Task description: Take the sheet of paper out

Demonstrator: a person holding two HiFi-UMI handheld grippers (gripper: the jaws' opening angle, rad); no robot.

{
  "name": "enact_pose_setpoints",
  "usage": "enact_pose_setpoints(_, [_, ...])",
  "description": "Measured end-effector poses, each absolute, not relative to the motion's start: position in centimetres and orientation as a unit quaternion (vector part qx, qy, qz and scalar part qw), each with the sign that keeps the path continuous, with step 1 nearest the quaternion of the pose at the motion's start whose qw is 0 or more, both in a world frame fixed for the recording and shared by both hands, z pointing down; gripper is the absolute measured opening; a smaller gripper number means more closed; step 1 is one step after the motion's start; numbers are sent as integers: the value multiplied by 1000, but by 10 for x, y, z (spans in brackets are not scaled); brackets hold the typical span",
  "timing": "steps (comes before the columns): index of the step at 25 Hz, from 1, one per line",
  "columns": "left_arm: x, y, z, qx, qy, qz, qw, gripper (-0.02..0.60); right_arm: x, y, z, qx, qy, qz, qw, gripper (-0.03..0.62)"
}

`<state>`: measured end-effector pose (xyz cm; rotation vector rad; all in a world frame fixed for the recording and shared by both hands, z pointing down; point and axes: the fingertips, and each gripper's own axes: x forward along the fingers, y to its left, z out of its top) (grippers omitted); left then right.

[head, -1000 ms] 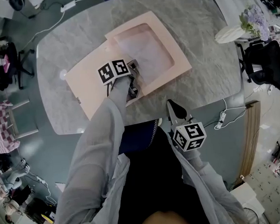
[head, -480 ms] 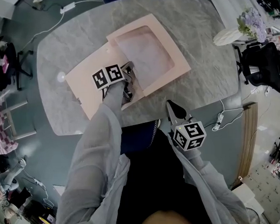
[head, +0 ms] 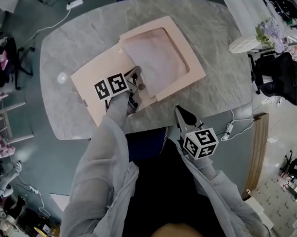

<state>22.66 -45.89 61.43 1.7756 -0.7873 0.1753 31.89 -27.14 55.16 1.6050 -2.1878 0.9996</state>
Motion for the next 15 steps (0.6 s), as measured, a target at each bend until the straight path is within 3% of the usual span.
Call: enact_pose_setpoints(15, [173,-436,596,753,-353,45,553,0,294,-266,543,534,-769,332,120,9])
